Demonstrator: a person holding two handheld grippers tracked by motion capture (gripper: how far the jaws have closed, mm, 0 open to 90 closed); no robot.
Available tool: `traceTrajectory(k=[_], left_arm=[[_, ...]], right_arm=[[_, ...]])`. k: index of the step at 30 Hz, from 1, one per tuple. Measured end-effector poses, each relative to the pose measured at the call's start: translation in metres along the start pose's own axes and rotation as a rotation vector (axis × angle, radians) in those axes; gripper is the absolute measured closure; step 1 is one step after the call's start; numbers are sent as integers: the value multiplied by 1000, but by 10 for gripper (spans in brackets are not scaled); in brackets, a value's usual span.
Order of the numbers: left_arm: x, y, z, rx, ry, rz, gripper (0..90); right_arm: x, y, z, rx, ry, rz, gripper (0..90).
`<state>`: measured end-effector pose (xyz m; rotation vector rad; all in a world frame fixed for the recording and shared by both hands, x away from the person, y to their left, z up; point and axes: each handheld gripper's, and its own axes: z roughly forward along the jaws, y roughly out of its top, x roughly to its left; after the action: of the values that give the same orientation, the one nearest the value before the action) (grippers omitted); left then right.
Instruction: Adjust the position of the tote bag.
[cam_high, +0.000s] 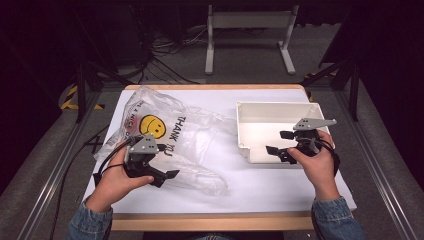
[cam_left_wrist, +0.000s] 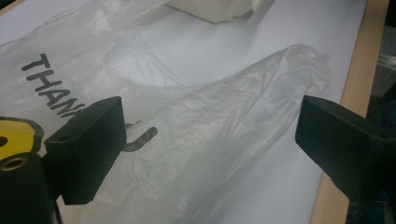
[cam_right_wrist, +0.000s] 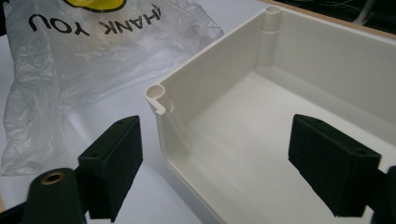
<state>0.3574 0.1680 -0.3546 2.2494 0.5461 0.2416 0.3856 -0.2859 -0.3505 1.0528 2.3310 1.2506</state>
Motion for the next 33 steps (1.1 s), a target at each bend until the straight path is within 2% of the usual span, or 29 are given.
traceTrajectory(k=[2,6,10,15,19,24,27,29,31,32,33], left_arm=[[1,-1,6,9,-12,-1,58],[4,-5,17,50,-6,20,37],[6,-8,25,71,15,38,38],[7,-10,36,113,28,88,39],[10,-13,42,145,30,97,52],[12,-15,44,172,22,85,128],[14,-16,43,181,28,82,244],[14,-15,41,183,25,82,368],[14,-15,40,185,24,86,540],[14,-15,38,187,18,102,540],[13,-14,35,181,22,114,779]], right_arm=[[0,0,1,-9,-3,7,128],[-2,-1,3,-32,2,23,81],[-1,-2,5,-33,6,31,73],[0,-3,8,-25,12,22,73],[1,-3,9,-22,13,25,73],[1,-4,9,-23,12,30,73],[0,-4,10,-19,15,33,73],[0,-4,11,-16,19,28,73],[1,-4,11,-12,24,30,73],[1,-4,11,-12,24,30,73],[1,-4,12,-15,27,29,73]])
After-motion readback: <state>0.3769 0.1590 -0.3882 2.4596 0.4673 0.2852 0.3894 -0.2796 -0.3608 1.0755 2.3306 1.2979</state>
